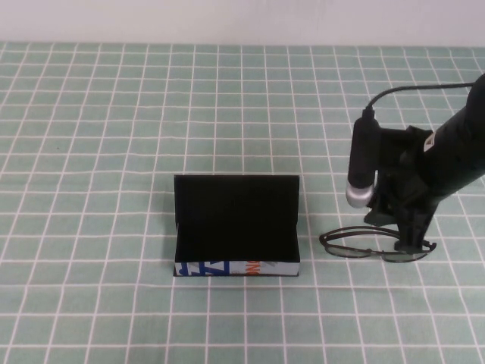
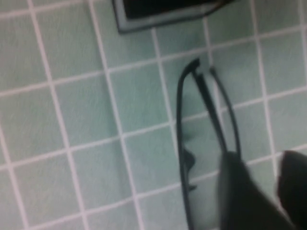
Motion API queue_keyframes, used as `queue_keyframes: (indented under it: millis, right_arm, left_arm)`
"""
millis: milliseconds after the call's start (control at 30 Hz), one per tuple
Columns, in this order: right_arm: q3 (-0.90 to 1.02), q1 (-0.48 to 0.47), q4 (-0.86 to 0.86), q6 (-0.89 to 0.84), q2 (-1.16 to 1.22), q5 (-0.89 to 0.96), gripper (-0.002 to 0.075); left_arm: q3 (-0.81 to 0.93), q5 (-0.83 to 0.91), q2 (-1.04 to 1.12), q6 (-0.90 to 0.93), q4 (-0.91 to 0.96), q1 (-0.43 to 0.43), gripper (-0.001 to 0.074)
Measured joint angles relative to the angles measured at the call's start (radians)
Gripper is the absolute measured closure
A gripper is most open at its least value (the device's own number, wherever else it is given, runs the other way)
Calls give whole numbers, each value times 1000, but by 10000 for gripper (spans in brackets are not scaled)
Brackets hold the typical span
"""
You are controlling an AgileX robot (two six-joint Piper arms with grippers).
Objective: Return glasses to glasses case
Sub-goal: Pick up the glasses from the table
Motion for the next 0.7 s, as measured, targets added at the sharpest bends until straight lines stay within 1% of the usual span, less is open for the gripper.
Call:
queue_keyframes:
  millis: [100, 167, 200, 233, 267, 333, 400, 467, 633, 700]
  right_arm:
    - [0, 14, 13, -7, 0, -28, 412]
    - [0, 31, 20, -7, 7, -49, 240]
    - [0, 41, 24, -8, 9, -55, 168]
    - [0, 50, 27, -8, 16, -60, 120]
    - [0, 59, 27, -8, 21, -62, 90]
    - [0, 69, 29, -4, 38, -62, 64]
    - [0, 73, 17, -2, 51, -57, 57]
    - [0, 74, -31, 19, 64, -51, 54]
    - [0, 74, -185, 134, 85, -48, 51]
    - [0, 74, -216, 158, 92, -50, 51]
  left_arm:
    - [0, 0, 0, 0, 0, 0, 737]
    - [0, 0, 0, 0, 0, 0, 737]
    - [0, 0, 0, 0, 0, 0, 737]
    - [0, 0, 0, 0, 0, 0, 737]
    - [0, 0, 0, 0, 0, 0, 737]
    - [0, 0, 0, 0, 0, 0, 737]
    - [0, 0, 0, 0, 0, 0, 737]
    - [0, 0, 0, 0, 0, 0, 737]
    - [0, 0, 0, 0, 0, 0, 737]
    - [0, 0, 0, 0, 0, 0, 737]
